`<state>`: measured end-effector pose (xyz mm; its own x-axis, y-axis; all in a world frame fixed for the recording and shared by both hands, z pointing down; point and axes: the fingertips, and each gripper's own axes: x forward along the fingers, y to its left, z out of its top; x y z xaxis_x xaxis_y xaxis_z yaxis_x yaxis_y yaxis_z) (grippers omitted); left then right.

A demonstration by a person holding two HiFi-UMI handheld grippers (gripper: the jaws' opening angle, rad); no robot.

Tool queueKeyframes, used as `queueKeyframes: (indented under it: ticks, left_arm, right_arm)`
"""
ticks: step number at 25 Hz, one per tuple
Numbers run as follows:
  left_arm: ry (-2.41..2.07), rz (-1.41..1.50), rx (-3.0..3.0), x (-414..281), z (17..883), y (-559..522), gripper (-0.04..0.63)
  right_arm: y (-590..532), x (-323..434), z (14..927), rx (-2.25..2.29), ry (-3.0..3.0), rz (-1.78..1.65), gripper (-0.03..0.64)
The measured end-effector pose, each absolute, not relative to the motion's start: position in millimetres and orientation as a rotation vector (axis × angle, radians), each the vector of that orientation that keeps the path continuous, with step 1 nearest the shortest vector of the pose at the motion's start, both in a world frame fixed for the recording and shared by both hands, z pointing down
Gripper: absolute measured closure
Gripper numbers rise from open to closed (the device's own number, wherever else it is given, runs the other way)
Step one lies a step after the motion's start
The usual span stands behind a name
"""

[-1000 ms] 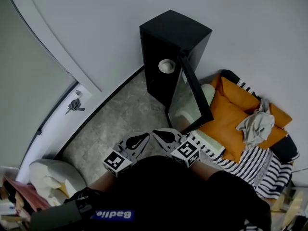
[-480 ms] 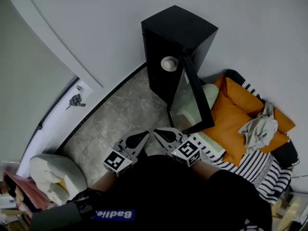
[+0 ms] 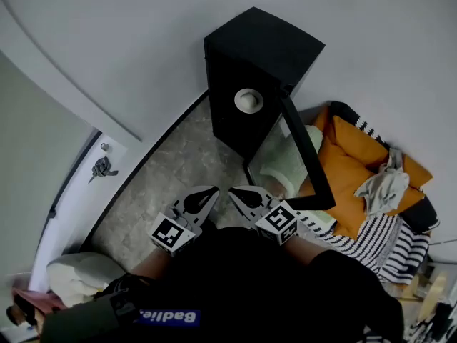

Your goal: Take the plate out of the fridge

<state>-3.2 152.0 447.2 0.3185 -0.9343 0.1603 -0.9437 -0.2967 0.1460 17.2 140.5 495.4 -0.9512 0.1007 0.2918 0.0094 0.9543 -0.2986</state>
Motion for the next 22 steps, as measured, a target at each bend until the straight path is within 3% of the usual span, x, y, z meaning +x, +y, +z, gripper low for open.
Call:
queueKeyframes:
  ticks: [14, 22]
  left_arm:
    - [-1.467, 0.074, 2.563, -93.3, 451.2, 119.1, 0.589]
    - [-1.407, 0.056, 2.564, -110.4, 465.2, 106.9, 0.589]
  right_arm:
    - [109.7, -72.5, 493.0, 0.207, -2.764, 0.476, 0.606]
    - [98.8, -83.6, 502.9, 0.293, -2.725, 0.494, 0.606]
